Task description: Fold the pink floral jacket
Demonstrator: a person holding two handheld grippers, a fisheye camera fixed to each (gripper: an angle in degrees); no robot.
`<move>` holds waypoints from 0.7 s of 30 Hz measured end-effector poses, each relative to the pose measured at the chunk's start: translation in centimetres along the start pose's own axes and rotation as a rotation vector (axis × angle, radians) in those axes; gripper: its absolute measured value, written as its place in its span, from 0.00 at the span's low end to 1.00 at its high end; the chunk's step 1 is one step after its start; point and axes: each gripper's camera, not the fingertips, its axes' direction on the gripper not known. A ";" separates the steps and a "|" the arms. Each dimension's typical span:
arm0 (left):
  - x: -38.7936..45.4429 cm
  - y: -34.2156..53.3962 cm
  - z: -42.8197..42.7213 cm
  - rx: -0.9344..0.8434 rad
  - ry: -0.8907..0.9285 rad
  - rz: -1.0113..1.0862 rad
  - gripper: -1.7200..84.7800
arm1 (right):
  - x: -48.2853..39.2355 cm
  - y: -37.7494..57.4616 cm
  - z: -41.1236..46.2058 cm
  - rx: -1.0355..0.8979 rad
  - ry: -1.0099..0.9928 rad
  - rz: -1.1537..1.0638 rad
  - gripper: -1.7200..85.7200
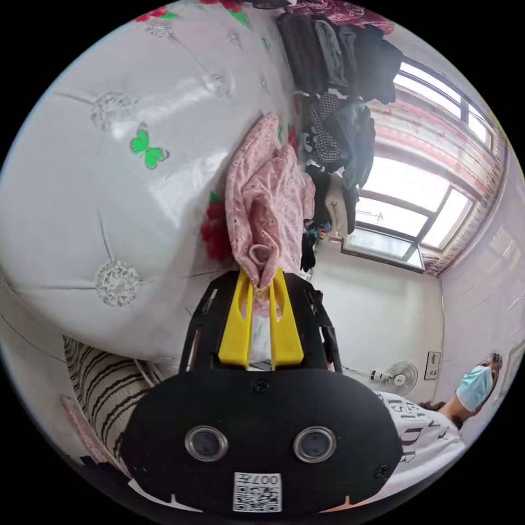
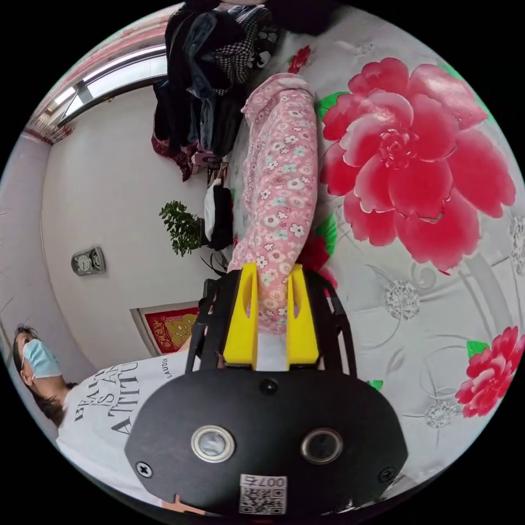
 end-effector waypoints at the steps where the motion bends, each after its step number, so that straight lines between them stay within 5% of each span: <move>1: 0.9 0.1 -0.7 0.000 0.050 0.036 0.07 | -0.8 0.8 -0.8 0.012 -0.022 -0.006 0.06; 9: 8.6 -3.4 -7.6 0.054 0.188 0.203 0.07 | -10.8 -0.2 -0.7 0.114 -0.123 -0.108 0.04; 14: 20.8 -12.9 -16.8 0.156 0.208 0.518 0.07 | -26.5 -7.8 3.6 0.186 -0.112 -0.403 0.03; 21: 30.3 -13.9 -33.3 0.383 0.117 0.808 0.07 | -42.8 -10.1 15.3 0.166 -0.125 -0.724 0.03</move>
